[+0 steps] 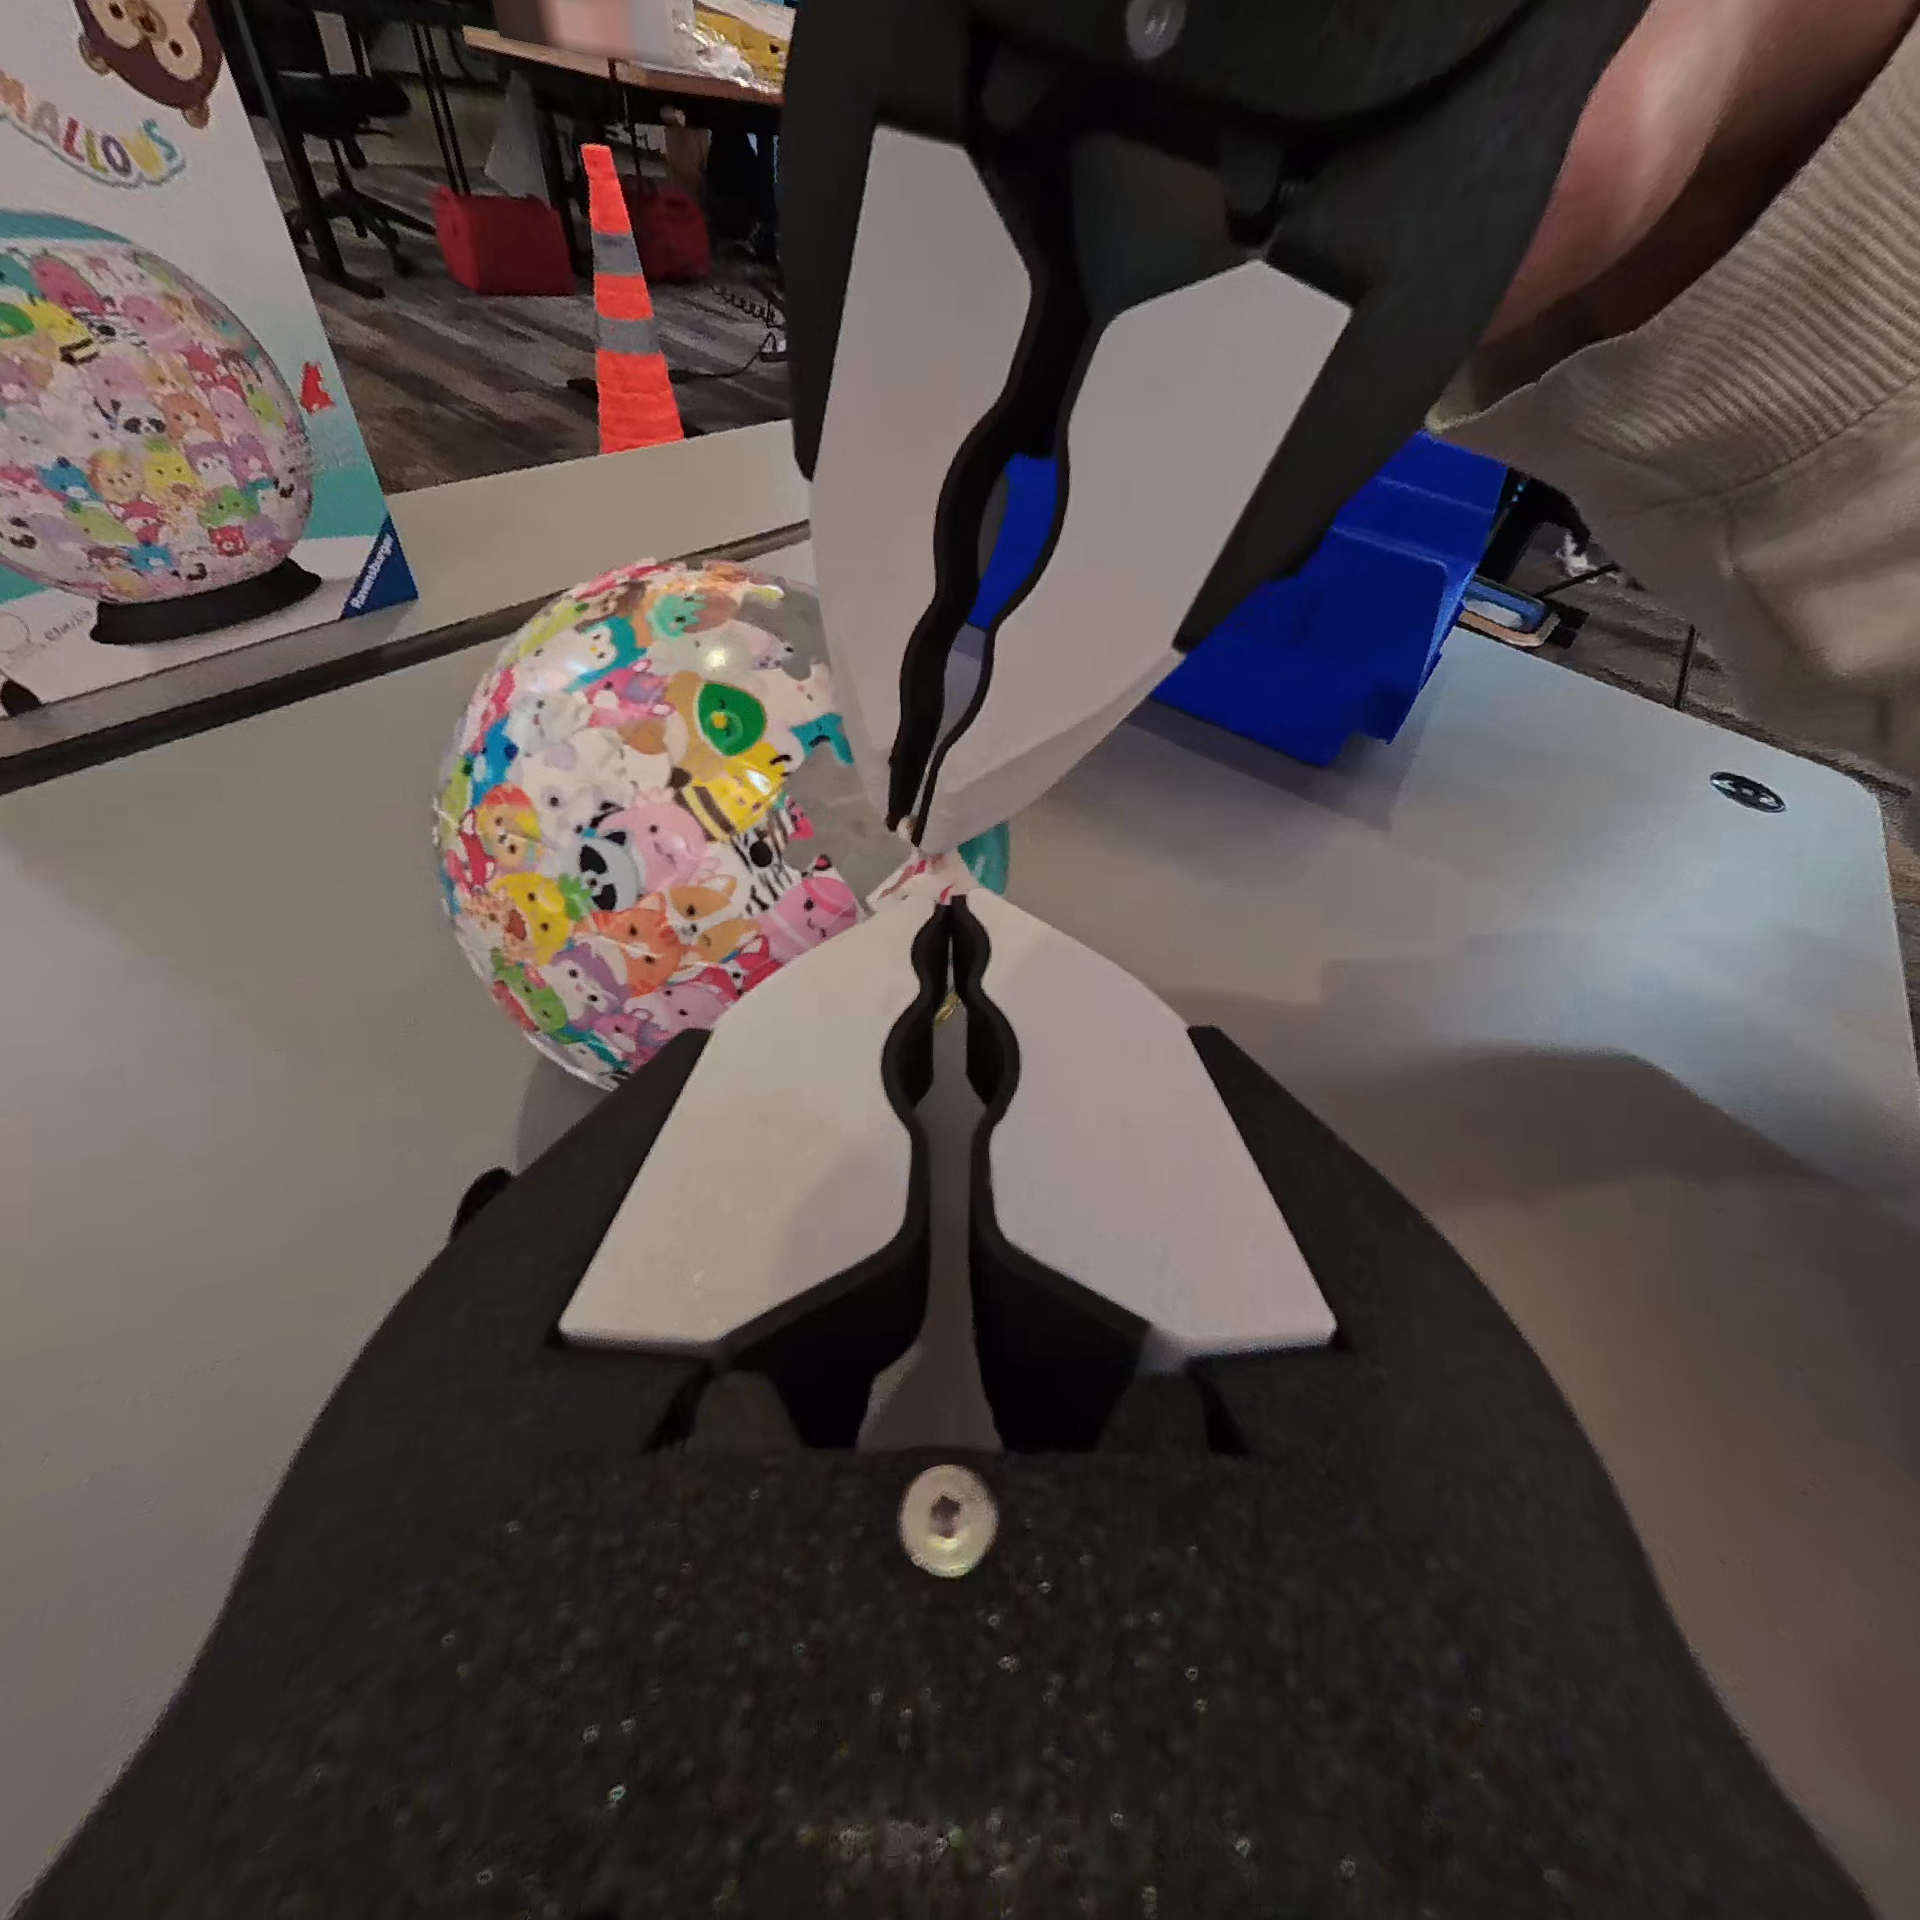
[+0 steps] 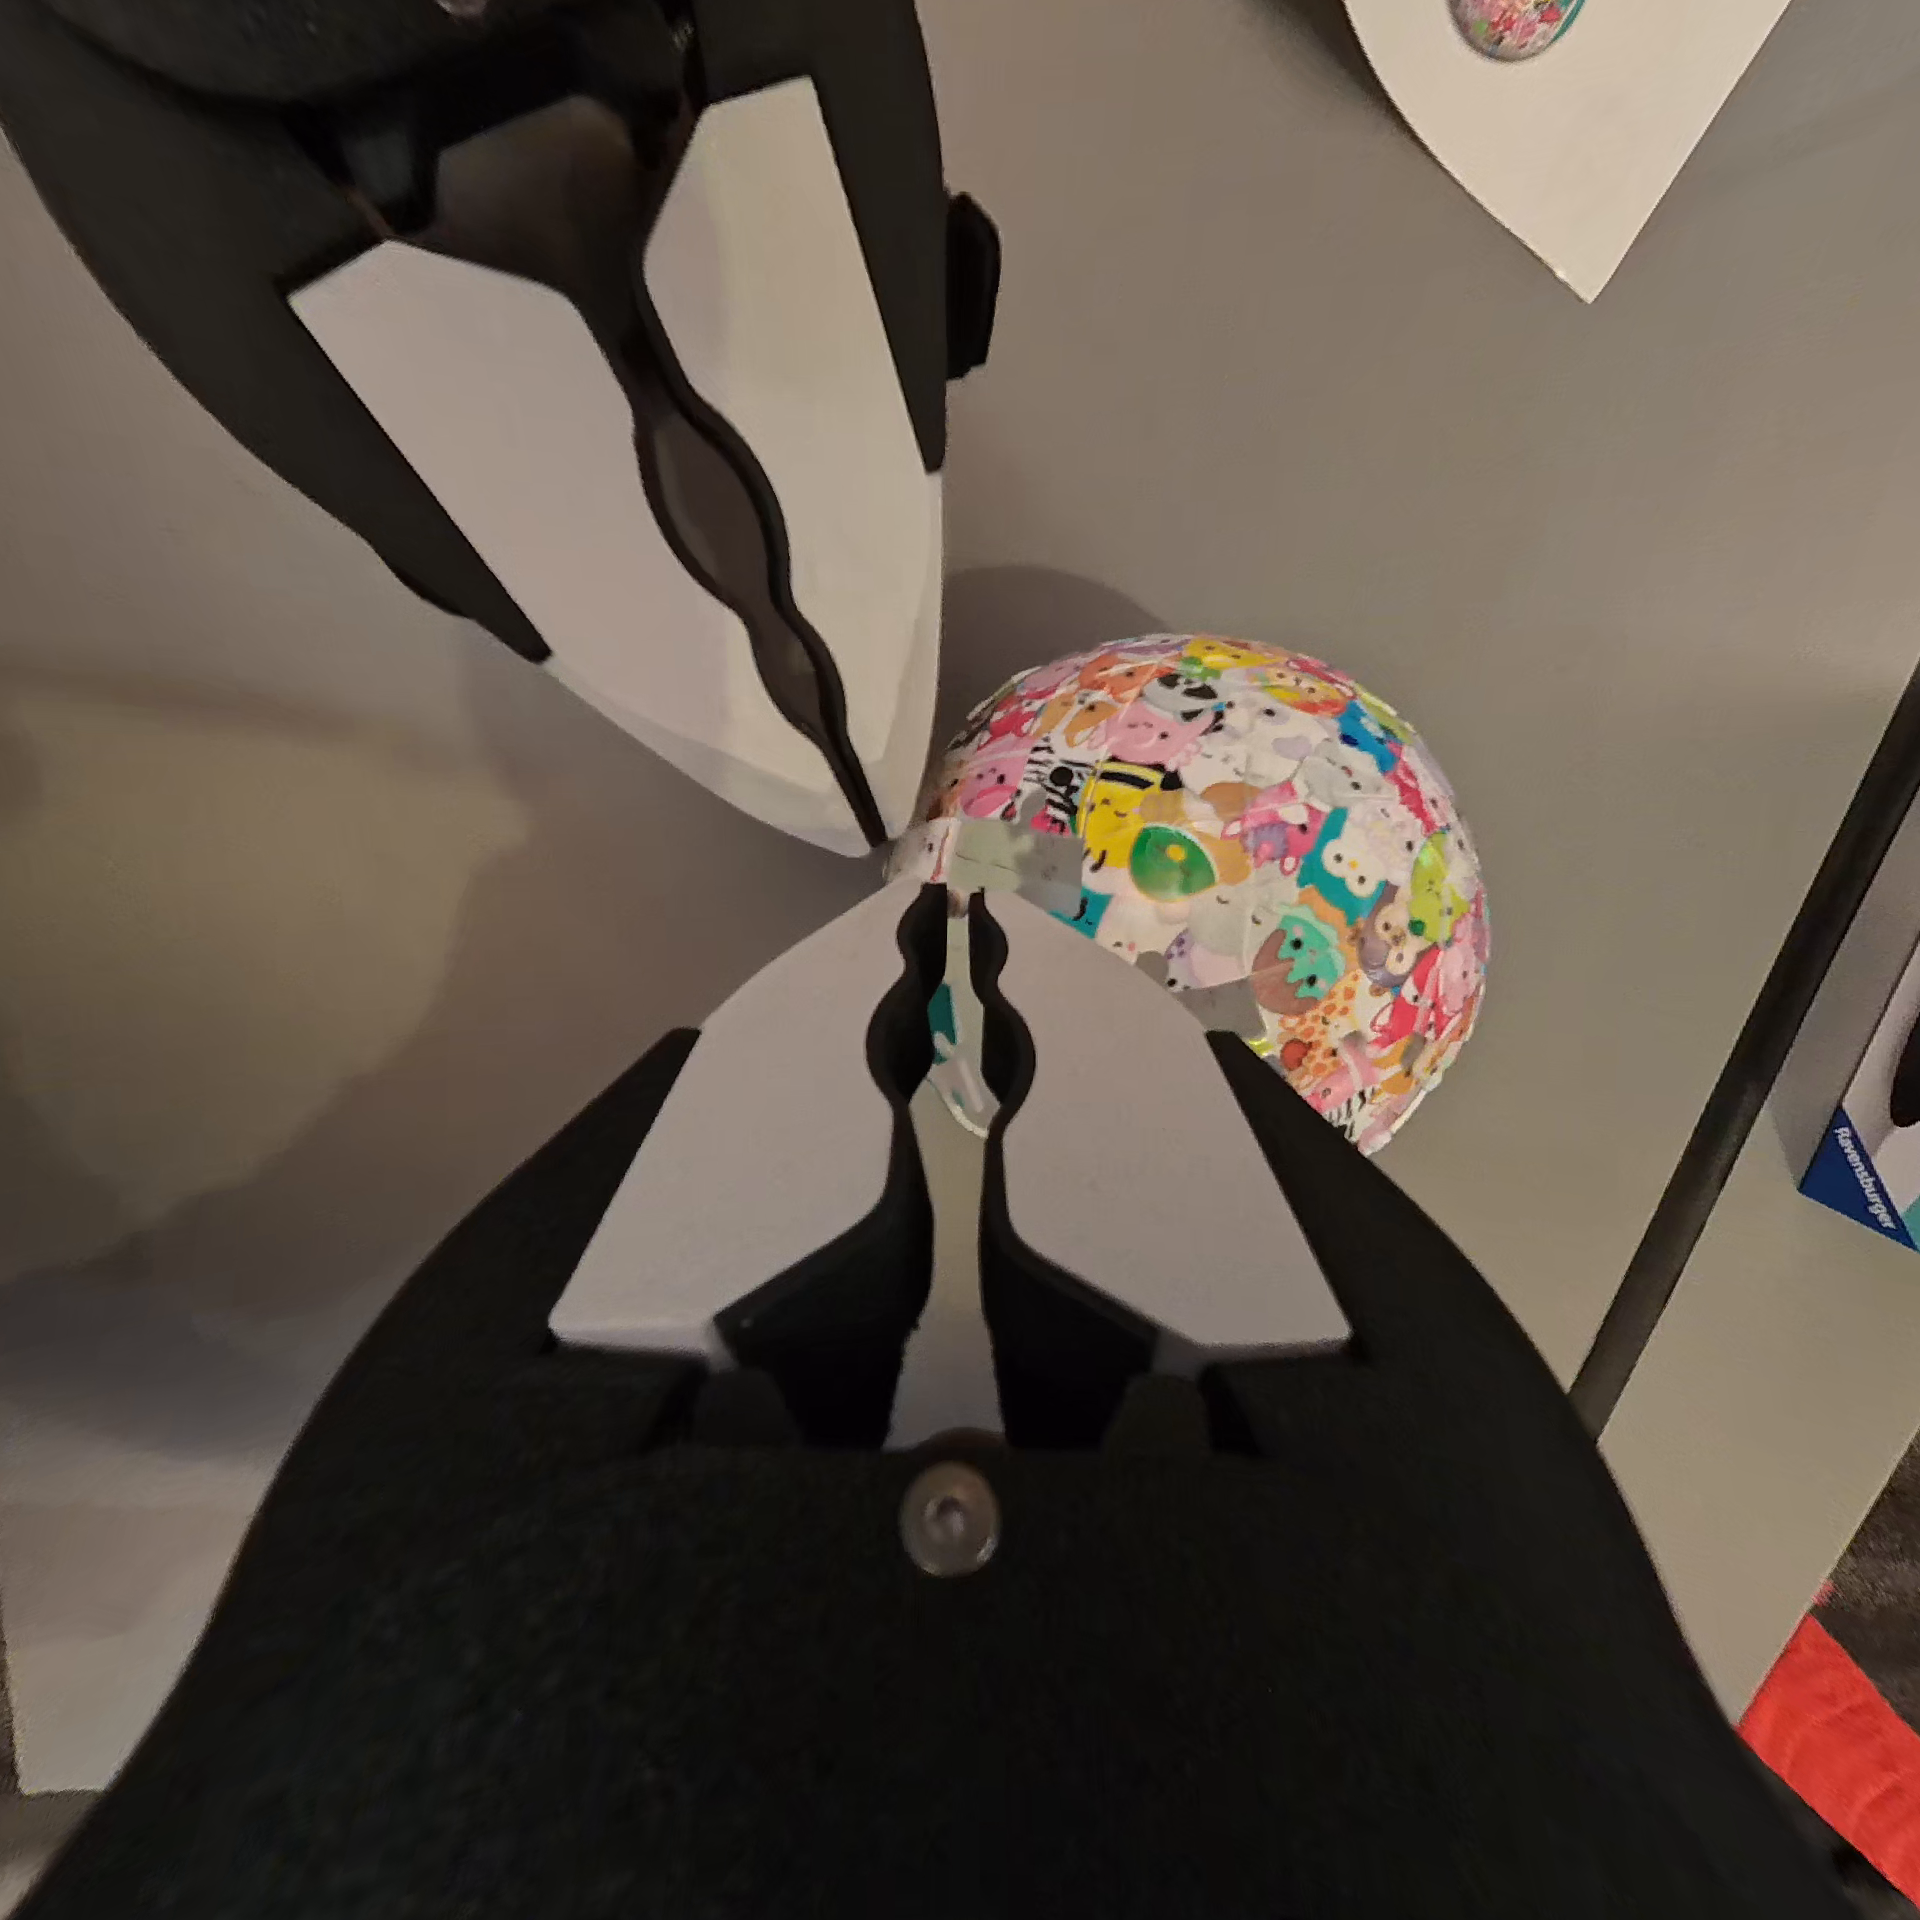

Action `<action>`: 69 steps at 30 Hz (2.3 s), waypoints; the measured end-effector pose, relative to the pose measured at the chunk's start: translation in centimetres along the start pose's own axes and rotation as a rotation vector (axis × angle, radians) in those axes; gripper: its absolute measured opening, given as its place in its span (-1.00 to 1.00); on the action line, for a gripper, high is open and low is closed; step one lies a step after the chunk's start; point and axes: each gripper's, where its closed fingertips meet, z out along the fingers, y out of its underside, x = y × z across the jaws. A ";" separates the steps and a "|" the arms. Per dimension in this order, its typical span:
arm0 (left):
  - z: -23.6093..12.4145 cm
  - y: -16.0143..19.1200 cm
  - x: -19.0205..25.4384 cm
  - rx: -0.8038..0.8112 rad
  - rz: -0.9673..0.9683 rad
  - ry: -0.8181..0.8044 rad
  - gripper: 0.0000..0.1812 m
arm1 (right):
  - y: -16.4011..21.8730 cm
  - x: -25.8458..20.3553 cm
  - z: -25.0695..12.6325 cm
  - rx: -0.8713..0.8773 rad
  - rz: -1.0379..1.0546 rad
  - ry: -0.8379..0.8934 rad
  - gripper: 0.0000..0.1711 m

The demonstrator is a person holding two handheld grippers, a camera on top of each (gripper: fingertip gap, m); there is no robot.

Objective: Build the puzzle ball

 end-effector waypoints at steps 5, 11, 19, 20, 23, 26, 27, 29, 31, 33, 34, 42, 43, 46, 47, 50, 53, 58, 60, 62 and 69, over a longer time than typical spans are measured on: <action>1.0 0.1 -0.8 -0.020 0.009 -0.029 -1.00 | 0.2 0.6 0.0 0.022 0.015 0.009 -0.95; 0.7 -0.6 -0.6 0.009 0.021 -0.030 -1.00 | 0.2 0.9 0.1 0.038 0.016 0.024 -0.95; 0.2 -1.4 -1.3 0.023 0.053 -0.102 -1.00 | 0.4 1.5 0.1 0.058 0.028 0.037 -0.95; -0.2 -1.6 -1.5 0.027 0.064 -0.113 -1.00 | 0.4 1.5 0.1 0.063 0.026 0.038 -0.95; -0.6 -1.4 -1.6 0.019 0.046 -0.107 -1.00 | 0.4 1.7 0.1 0.073 0.029 0.047 -0.95; 0.5 -0.3 -1.0 -0.014 0.026 -0.077 -1.00 | 0.4 1.8 0.1 0.088 0.031 0.045 -0.95; 1.0 0.0 -0.8 -0.026 0.027 -0.072 -1.00 | 0.4 1.9 0.1 0.087 0.032 0.047 -0.95; 1.7 0.5 -0.8 -0.043 0.039 -0.077 -1.00 | 0.5 2.0 0.1 0.086 0.029 0.055 -0.95; 2.1 0.5 -1.1 -0.045 0.036 -0.085 -1.00 | 0.4 2.1 0.1 0.087 0.029 0.055 -0.95; 2.2 0.2 -1.2 -0.029 0.019 -0.070 -1.00 | 0.4 2.1 0.1 0.086 0.028 0.056 -0.95; 2.3 0.0 -1.0 -0.025 0.016 -0.052 -1.00 | 0.4 2.1 0.2 0.088 0.027 0.055 -0.95; 2.5 -0.4 -1.1 -0.020 0.023 -0.028 -1.00 | 0.8 2.8 0.2 0.077 0.028 0.085 -0.95; 2.2 -0.9 -0.7 0.006 0.046 -0.028 -1.00 | 0.7 2.8 0.2 0.079 0.032 0.081 -0.95; 1.6 -0.8 -0.8 -0.016 0.131 -0.093 -1.00 | 0.7 2.8 0.3 0.088 0.030 0.078 -0.95; 1.5 -0.8 -0.6 -0.013 0.125 -0.087 -1.00 | 0.7 2.9 0.3 0.091 0.030 0.077 -0.95; 1.7 -0.8 -1.0 -0.014 0.092 -0.092 -1.00 | 0.7 3.0 0.3 0.101 0.039 0.076 -0.95; 1.8 -0.7 -1.4 -0.021 0.064 -0.093 -1.00 | 0.7 3.1 0.3 0.106 0.036 0.086 -0.95; 1.6 -0.2 -1.9 -0.032 0.054 -0.103 -1.00 | 0.6 3.3 0.3 0.120 0.018 0.113 -0.94; 1.6 0.0 -2.0 -0.036 0.044 -0.100 -1.00 | 0.7 3.2 0.3 0.119 0.016 0.109 -0.92; 1.7 0.2 -2.2 -0.042 0.039 -0.101 -1.00 | 0.8 3.1 0.4 0.115 0.018 0.101 -0.90; 2.0 0.5 -2.1 -0.051 0.040 -0.098 -1.00 | 0.9 3.1 0.1 0.136 0.018 0.128 -0.78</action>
